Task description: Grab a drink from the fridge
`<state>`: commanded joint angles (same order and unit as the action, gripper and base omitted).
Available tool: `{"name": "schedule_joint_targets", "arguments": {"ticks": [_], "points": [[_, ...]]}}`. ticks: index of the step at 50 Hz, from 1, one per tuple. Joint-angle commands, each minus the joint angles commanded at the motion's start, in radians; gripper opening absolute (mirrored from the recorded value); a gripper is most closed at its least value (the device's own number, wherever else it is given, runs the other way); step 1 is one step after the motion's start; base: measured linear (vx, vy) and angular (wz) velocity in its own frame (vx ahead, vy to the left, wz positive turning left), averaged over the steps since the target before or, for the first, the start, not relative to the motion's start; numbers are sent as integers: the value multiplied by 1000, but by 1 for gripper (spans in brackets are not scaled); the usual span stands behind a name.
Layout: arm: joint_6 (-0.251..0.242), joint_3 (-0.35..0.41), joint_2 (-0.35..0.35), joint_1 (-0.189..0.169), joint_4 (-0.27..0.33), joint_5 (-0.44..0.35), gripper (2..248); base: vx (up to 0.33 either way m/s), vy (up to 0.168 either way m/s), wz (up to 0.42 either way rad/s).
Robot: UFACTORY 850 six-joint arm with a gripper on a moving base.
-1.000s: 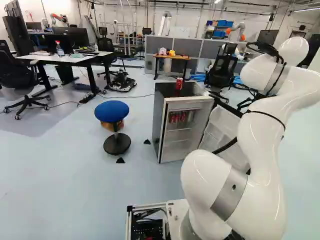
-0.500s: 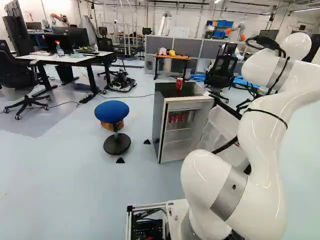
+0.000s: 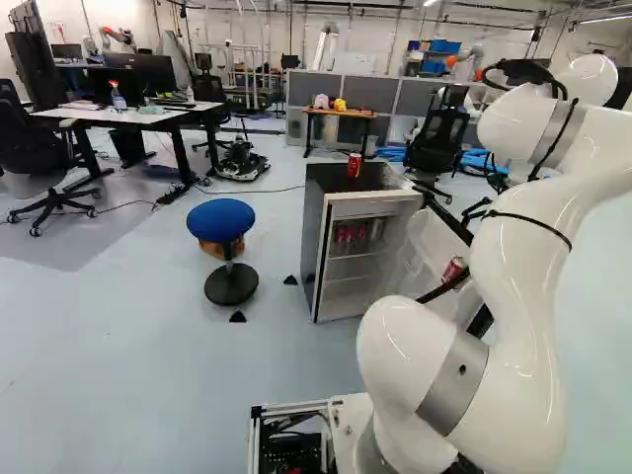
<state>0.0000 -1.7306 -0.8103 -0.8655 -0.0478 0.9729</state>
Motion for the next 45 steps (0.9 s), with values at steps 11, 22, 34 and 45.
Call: {"name": "schedule_joint_targets", "arguments": {"ticks": [11, 22, 34, 45], "points": [[0, 47, 27, 13, 0, 0, 247, 0, 0, 0], [0, 93, 54, 28, 0, 0, 247, 0, 0, 0], [0, 141, 82, 45, 0, 0, 247, 0, 0, 0], [0, 185, 108, 62, 0, 0, 247, 0, 0, 0]]}}
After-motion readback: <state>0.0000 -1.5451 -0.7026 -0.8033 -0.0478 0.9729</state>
